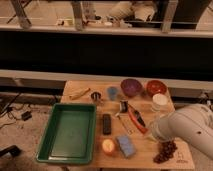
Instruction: Place pepper in red bowl
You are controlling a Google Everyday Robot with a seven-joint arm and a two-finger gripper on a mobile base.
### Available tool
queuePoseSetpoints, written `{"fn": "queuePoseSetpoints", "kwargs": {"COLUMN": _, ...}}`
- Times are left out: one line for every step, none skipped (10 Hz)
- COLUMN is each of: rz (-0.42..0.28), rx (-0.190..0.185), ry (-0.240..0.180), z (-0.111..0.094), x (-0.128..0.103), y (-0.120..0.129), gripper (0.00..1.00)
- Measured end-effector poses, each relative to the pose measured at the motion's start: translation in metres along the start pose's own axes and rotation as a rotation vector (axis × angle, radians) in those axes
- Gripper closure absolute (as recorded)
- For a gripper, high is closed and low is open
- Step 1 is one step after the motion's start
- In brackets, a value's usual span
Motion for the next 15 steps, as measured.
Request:
{"fn": "queuePoseSetpoints", "kwargs": {"rz": 0.006, "rx": 0.001, "ry": -0.003, "z": -0.0008, "x": 0.0081, "y": -0.0039, "gripper": 0.82}}
{"fn": "queuePoseSetpoints", "kwargs": {"rz": 0.006, "rx": 0.000, "ry": -0.005, "z": -0.0008, "x": 0.0089, "y": -0.0050, "gripper": 0.82}}
{"fn": "queuePoseSetpoints", "kwargs": {"rz": 0.003, "rx": -0.001, "ry": -0.006, "z": -0.0004, "x": 0.0072, "y": -0.0050, "gripper": 0.82}}
{"fn": "queuePoseSetpoints", "kwargs": {"rz": 0.005, "rx": 0.000, "ry": -0.005, "z": -0.0006, "x": 0.0082, "y": -0.0050, "gripper": 0.82}}
{"fn": "queuePoseSetpoints", "kwargs": {"rz": 0.006, "rx": 0.000, "ry": -0.005, "z": -0.0008, "x": 0.0090, "y": -0.0050, "gripper": 0.82}}
{"fn": "queuePoseSetpoints", "kwargs": {"rz": 0.005, "rx": 0.000, "ry": -0.005, "z": -0.0006, "x": 0.0086, "y": -0.0050, "gripper": 0.82}}
{"fn": "queuePoseSetpoints", "kwargs": {"rz": 0.003, "rx": -0.001, "ry": -0.005, "z": -0.0002, "x": 0.0077, "y": -0.0050, "gripper": 0.82}}
{"fn": "queuePoseSetpoints", "kwargs": {"rz": 0.004, "rx": -0.001, "ry": -0.005, "z": -0.0002, "x": 0.0078, "y": -0.0050, "gripper": 0.82}}
{"fn": "queuePoseSetpoints", "kwargs": {"rz": 0.003, "rx": -0.001, "ry": -0.005, "z": -0.0002, "x": 0.0078, "y": -0.0050, "gripper": 0.82}}
{"fn": "queuePoseSetpoints", "kwargs": {"rz": 0.004, "rx": -0.001, "ry": -0.005, "z": -0.0002, "x": 0.0079, "y": -0.0050, "gripper": 0.82}}
{"fn": "queuePoseSetpoints", "kwargs": {"rz": 0.003, "rx": -0.001, "ry": -0.005, "z": -0.0002, "x": 0.0078, "y": -0.0049, "gripper": 0.82}}
{"fn": "queuePoseSetpoints", "kwargs": {"rz": 0.004, "rx": -0.003, "ry": -0.006, "z": 0.0006, "x": 0.0080, "y": -0.0046, "gripper": 0.82}}
{"fn": "queuePoseSetpoints", "kwargs": {"rz": 0.004, "rx": -0.002, "ry": -0.005, "z": 0.0004, "x": 0.0080, "y": -0.0047, "gripper": 0.82}}
{"fn": "queuePoseSetpoints", "kwargs": {"rz": 0.004, "rx": -0.003, "ry": -0.005, "z": 0.0005, "x": 0.0082, "y": -0.0046, "gripper": 0.82}}
{"fn": "queuePoseSetpoints", "kwargs": {"rz": 0.004, "rx": -0.001, "ry": -0.006, "z": 0.0005, "x": 0.0079, "y": -0.0050, "gripper": 0.82}}
